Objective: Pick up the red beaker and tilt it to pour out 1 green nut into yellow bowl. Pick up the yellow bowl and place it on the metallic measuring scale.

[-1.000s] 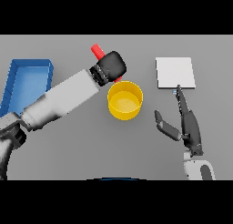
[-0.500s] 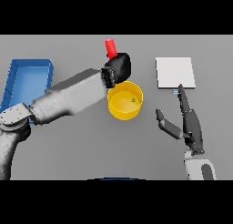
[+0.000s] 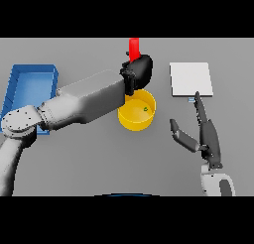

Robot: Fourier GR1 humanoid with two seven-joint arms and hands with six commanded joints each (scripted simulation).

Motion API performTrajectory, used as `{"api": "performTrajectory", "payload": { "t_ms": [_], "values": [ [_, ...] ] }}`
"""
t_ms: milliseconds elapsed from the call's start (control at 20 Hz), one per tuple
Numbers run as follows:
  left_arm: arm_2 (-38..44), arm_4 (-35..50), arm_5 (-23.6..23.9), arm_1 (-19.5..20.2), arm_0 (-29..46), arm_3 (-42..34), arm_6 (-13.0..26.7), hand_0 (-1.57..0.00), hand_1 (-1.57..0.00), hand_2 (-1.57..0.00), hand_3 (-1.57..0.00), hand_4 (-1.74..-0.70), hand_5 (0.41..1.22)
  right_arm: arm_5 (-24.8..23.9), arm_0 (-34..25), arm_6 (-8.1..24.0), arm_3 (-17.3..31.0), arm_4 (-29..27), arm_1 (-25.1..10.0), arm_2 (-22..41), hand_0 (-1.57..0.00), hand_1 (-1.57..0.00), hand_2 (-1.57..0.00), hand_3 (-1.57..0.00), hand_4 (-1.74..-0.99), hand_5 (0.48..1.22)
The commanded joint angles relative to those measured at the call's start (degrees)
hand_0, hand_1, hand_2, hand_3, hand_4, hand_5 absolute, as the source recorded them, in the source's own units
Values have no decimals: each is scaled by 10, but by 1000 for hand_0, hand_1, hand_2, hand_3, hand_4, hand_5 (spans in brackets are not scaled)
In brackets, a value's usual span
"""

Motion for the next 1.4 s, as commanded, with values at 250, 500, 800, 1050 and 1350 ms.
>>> {"api": "performTrajectory", "payload": {
  "t_ms": [250, 500, 800, 1050, 1350],
  "values": [
    [24, 29, 28, 38, -108, 63, -16, -1571, -1571, -1571, -1365, -1728, 1221, 6, -12, -9, 6, 0, -7, -1, 1, 1, 1, 1, -1156, 659],
    [133, 135, 60, 72, -169, 192, 19, -1571, -1571, -1571, -1410, -1729, 1221, 10, -12, -16, 8, -6, 1, 5, 1, 1, 1, 1, -1156, 658],
    [340, 379, 104, 150, -147, 300, 91, -1571, -1571, -1571, -1394, -1738, 1221, -1, -21, -19, 20, 7, 2, 7, 1, 1, 1, 1, -1129, 625],
    [431, 538, 168, 215, -61, 334, 118, -1571, -1571, -1571, -1513, -1740, 1221, 27, -16, -24, 10, -29, 1, 6, 1, 1, 1, 1, -1092, 637],
    [482, 674, 255, 256, 65, 292, 219, -1571, -1571, -1571, -1556, -1741, 1221, 37, -24, -30, 25, -35, -8, 2, 1, 1, 1, 1, -1165, 672]
  ]
}}
